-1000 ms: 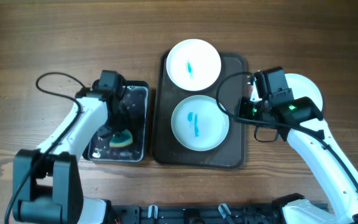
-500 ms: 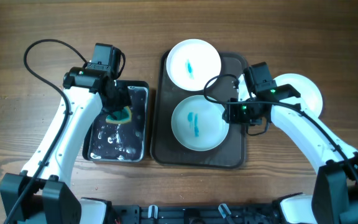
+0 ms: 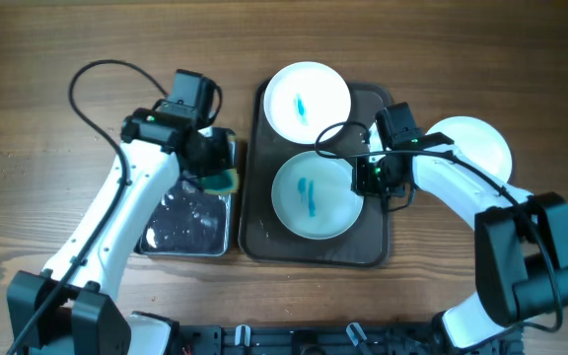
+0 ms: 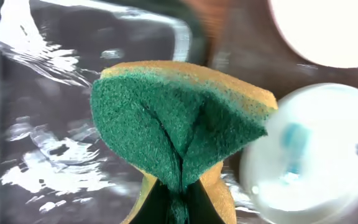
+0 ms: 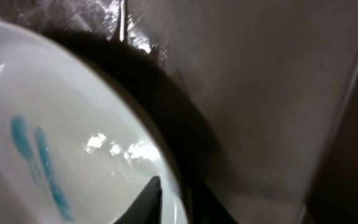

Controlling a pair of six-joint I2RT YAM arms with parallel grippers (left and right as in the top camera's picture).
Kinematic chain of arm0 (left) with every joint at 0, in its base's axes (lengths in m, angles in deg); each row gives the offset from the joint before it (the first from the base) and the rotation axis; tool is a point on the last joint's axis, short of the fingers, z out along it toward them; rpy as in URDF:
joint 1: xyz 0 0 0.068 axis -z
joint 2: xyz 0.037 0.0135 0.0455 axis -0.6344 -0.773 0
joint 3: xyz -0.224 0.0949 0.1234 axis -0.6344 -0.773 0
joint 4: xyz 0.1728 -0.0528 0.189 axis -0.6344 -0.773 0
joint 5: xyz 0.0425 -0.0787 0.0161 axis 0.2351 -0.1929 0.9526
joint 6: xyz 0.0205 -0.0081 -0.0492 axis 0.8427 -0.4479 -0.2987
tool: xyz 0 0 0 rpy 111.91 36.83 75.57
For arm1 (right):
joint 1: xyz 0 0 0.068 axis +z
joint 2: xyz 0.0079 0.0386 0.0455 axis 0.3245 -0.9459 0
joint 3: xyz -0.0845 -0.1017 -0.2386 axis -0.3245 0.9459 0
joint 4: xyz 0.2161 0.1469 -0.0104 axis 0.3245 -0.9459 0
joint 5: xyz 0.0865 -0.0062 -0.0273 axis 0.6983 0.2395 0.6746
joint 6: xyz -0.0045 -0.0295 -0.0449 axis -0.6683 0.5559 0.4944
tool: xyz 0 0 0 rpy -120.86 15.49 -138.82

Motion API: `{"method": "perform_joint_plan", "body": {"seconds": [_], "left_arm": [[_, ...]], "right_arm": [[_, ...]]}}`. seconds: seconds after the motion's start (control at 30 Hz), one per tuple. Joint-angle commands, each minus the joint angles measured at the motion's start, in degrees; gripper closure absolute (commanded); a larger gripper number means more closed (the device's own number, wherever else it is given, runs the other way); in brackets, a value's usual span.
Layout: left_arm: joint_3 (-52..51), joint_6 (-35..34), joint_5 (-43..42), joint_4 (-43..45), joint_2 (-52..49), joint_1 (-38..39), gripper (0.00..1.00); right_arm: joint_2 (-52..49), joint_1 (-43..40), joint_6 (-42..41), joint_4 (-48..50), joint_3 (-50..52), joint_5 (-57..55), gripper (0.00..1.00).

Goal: Clean dirty plates on tray and stack at the side
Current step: 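Carry the sponge with the left gripper onto the held plate, then scrub the plate with the sponge while right gripper holds the rim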

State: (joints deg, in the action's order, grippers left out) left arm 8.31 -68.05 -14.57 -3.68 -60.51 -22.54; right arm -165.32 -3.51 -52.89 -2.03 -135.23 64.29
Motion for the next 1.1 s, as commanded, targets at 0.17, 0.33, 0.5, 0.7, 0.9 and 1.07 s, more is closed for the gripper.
{"method": "perform_joint_plan", "body": {"seconds": [0.17,0.33,0.5,0.7,0.9,1.07], "left_arm": [[0.63,-2.56,-9.18,6.91,-0.72,6.84,0.96],[0.37,-5.79,-11.21,11.65,-7.67,12.15,0.96],[0.37,-5.79,-14.32,19.34,-17.2,17.44,0.96],[0.37,-5.75,-12.48,25.33,-23.87,19.63,0.96],[0.37,-4.92,21.86,18.43,-24.74,19.52,0.96],[0.39,-0.81,25.75,15.54,-24.72,19.54,0.96]], "right_arm": [[-4.81,-0.17,-2.62,1.49,0.52,-3.43,0.96],[-4.7,-0.17,-2.75,0.17,0.52,-3.45,0.96],[-4.7,-0.17,-2.73,-0.04,0.52,-3.43,0.96],[-4.7,-0.17,-2.75,-0.02,0.52,-3.43,0.96],[-4.7,-0.17,-2.75,-0.04,0.52,-3.41,0.96],[-4.7,-0.17,-2.75,0.04,0.52,-3.43,0.96]]}}
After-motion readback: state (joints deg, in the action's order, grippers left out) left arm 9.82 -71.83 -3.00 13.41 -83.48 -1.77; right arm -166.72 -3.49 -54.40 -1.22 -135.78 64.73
